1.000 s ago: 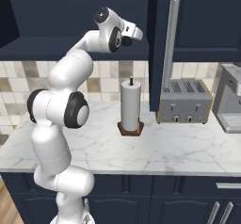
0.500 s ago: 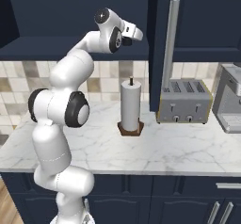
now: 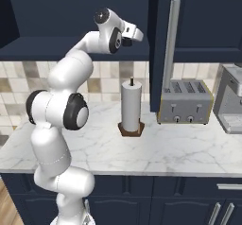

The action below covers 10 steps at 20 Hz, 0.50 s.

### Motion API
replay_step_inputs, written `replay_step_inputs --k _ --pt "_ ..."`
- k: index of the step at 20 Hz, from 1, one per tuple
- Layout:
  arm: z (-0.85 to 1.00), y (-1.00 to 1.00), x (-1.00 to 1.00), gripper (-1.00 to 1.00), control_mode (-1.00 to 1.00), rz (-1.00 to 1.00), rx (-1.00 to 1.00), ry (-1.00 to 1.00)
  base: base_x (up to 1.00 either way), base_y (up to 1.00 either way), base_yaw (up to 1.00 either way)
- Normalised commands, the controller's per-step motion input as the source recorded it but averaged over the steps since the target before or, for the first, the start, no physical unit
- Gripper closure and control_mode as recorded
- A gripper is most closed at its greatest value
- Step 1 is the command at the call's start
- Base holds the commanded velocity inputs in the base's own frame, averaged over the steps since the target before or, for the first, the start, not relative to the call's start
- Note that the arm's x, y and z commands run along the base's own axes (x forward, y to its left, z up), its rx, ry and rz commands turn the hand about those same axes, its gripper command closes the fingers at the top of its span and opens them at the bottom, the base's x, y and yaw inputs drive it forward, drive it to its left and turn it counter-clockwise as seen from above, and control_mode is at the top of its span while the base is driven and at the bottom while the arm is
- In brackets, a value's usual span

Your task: Collect the turmeric, mayonnaise, and shaker from the cabinet and place them next to the stove.

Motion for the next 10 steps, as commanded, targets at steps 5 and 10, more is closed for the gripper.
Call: replay_step_inputs --k 5,10 --pt "-0.15 0.00 -0.84 1.00 -1.00 0.01 0.02 -0.09 0.00 0.00 0.00" --pt "0.02 0.01 -1.00 1.00 -1.00 0.01 0.00 -0.09 0.00 0.00 0.00"
